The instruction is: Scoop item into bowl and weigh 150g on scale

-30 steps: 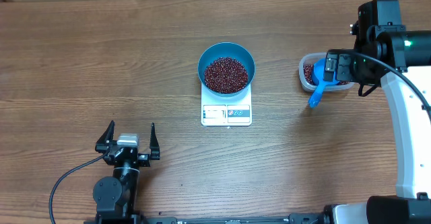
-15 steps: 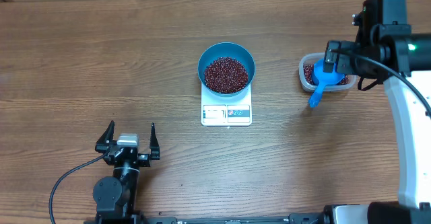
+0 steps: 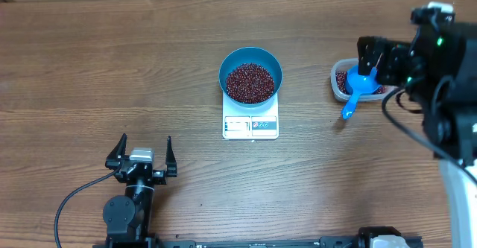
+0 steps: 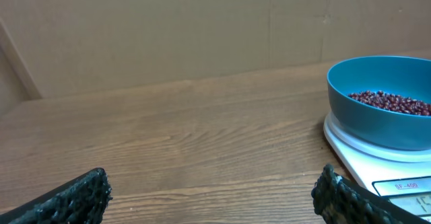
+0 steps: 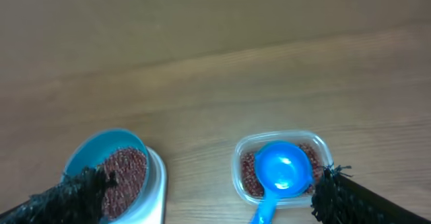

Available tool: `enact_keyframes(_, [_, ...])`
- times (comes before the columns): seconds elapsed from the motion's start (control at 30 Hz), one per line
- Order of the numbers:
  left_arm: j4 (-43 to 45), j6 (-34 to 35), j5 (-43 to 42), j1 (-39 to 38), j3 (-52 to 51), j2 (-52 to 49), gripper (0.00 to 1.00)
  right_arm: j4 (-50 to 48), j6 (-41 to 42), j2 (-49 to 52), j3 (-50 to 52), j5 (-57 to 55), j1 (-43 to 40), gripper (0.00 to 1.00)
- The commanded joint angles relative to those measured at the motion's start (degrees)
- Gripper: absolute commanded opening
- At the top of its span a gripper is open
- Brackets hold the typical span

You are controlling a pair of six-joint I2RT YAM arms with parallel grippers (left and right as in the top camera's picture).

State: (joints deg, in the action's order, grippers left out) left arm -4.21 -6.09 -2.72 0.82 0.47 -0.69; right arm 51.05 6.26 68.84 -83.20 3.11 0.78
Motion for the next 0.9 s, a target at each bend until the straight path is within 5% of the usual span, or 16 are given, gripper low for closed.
enact_keyframes(0.0, [-0.09, -0.13, 0.37, 0.37, -0.2, 0.44, 0.99, -7.28, 3.5, -4.96, 11.23, 2.16, -0.11, 1.0])
enact_keyframes(0.53, [-0.09, -0.13, 0.37, 0.37, -0.2, 0.44, 1.0, -61.77, 15.98, -27.8, 61.53, 3.37, -0.09, 1.0])
enact_keyframes(0.87, [-0.09, -0.13, 0.37, 0.37, -0.2, 0.44, 0.99, -67.65, 16.44, -41.59, 74.14, -1.57, 1.97, 1.0])
